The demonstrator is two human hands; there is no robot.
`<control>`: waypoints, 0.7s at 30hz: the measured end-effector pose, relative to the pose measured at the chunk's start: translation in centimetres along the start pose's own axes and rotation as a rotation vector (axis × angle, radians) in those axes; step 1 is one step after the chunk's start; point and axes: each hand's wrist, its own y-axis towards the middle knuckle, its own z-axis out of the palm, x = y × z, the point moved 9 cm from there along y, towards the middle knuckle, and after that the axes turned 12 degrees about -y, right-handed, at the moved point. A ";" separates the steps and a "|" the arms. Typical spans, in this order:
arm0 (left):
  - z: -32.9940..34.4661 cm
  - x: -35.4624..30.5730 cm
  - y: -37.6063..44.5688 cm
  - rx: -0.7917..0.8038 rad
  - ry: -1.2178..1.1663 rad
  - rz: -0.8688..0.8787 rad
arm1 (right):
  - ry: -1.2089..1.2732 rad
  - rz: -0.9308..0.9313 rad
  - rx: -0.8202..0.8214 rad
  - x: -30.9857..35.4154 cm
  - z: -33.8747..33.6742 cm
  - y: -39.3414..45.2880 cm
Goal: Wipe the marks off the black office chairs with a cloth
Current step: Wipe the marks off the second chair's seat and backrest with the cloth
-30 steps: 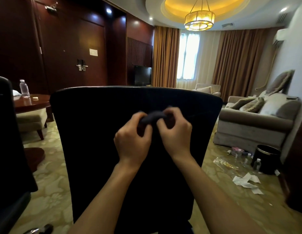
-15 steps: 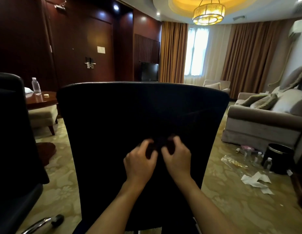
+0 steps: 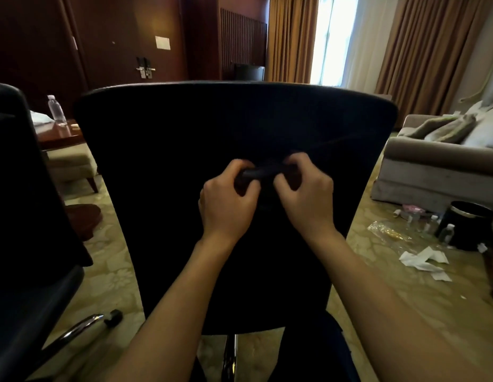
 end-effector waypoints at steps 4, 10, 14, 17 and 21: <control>1.2 5.1 -4.9 0.014 0.068 -0.042 | -0.020 0.072 0.074 -3.5 4.4 -5.5; 3.8 12.1 -12.5 0.140 0.147 -0.194 | -0.008 0.192 0.299 -7.8 10.0 -14.3; 4.1 12.6 -14.0 0.151 0.131 -0.309 | -0.063 0.198 0.368 -8.6 10.1 -15.2; 3.1 8.6 -10.5 0.049 -0.040 -0.264 | 0.048 0.210 0.205 -7.0 6.4 -10.6; 1.6 -0.2 -2.4 -0.081 -0.136 -0.031 | 0.131 0.056 -0.102 -2.7 -1.0 -1.0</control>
